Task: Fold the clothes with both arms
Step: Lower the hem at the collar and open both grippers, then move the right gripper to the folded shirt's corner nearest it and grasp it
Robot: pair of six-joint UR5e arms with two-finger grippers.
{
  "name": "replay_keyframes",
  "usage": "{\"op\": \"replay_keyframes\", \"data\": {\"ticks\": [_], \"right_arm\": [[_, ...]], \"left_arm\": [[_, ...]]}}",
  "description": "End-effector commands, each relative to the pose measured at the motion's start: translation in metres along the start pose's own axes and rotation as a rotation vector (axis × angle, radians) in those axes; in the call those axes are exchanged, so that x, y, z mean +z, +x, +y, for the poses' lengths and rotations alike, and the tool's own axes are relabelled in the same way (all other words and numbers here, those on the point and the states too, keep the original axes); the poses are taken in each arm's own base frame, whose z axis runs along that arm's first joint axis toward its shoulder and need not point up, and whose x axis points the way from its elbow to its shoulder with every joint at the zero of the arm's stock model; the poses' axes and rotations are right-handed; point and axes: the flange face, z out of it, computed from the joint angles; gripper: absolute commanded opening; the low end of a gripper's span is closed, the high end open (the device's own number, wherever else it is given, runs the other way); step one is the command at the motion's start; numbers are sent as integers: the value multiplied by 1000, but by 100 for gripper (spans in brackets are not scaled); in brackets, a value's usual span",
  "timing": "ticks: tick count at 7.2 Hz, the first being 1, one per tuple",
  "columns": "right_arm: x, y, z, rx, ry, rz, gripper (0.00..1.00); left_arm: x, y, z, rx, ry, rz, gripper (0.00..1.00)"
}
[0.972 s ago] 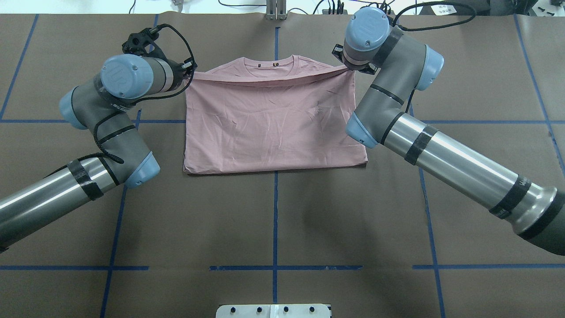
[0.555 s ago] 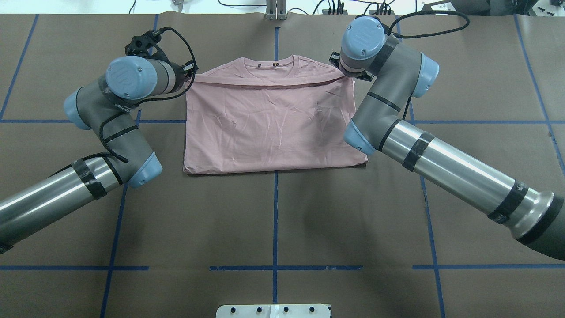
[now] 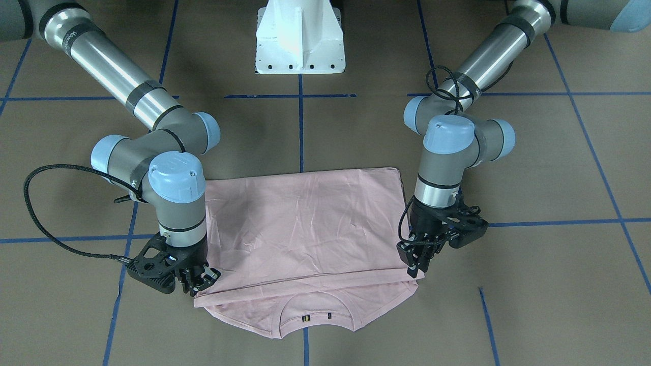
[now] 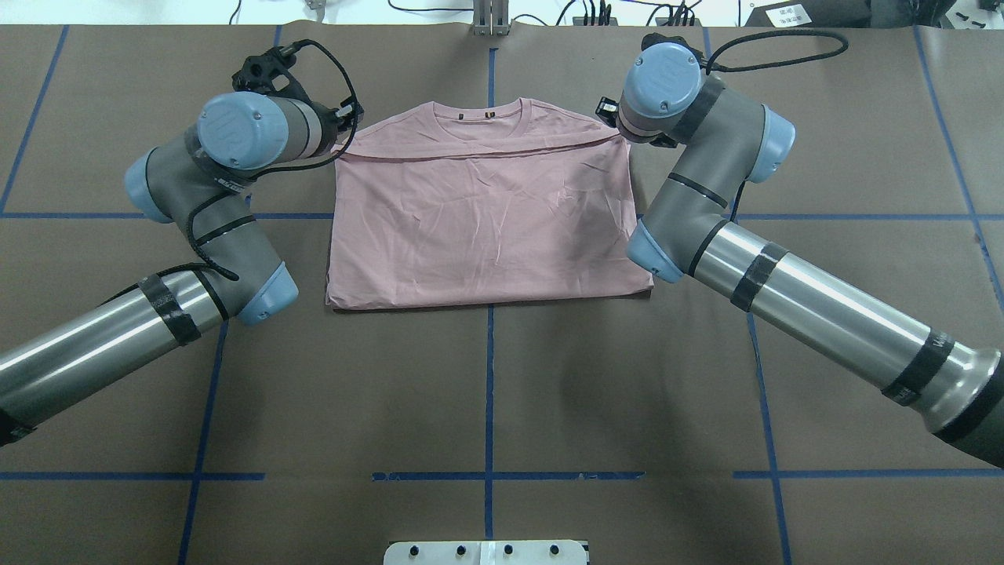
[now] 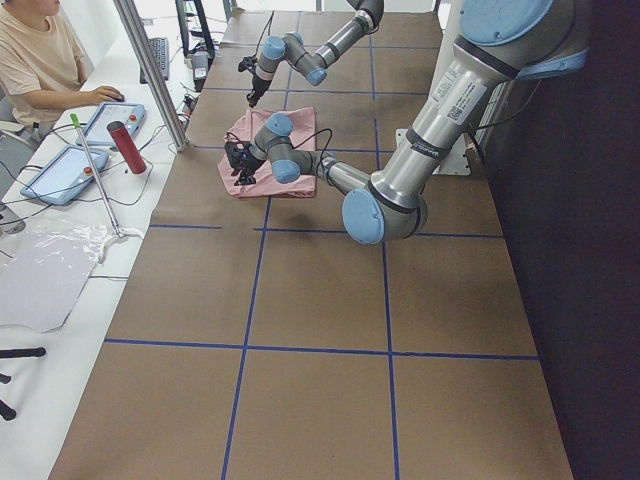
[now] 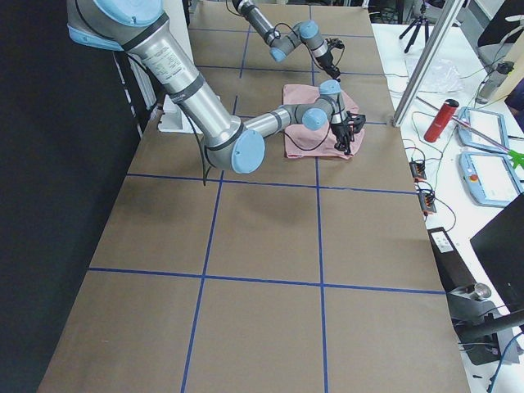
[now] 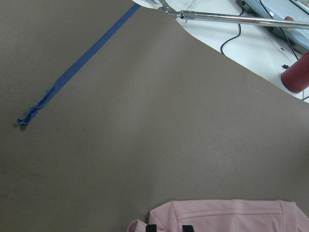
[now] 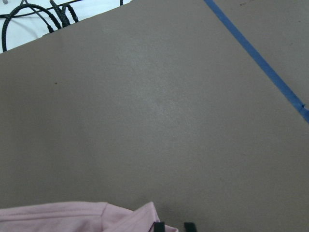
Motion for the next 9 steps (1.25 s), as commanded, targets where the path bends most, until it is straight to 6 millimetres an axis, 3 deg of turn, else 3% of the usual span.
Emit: {"op": "replay_keyframes", "data": {"ticks": [1,2,3,4,5,7,9], "right_arm": [[-35,15,-11,-8,6,-100,39],[-54,30,-5,-6,-39,-134,42],[-66,59,20,-15,-73,-153,50],[-82,85,41,-28,-96,-172,55],[-91,103,78,-13,-143,-154,56],[-99,101,127,77,-203,-121,63],[-93,132,141,78,-216,-82,65]], "left_arm": [[-23,11,-39,-22,17,58,44],[-37,15,-40,-27,-51,79,44],[-41,17,-36,-33,-96,86,44],[-38,8,-36,-32,-97,72,44],[-32,-13,-36,-28,-96,50,44],[-29,-18,-35,-34,-98,41,44],[-26,-24,-35,-32,-97,31,44]]}}
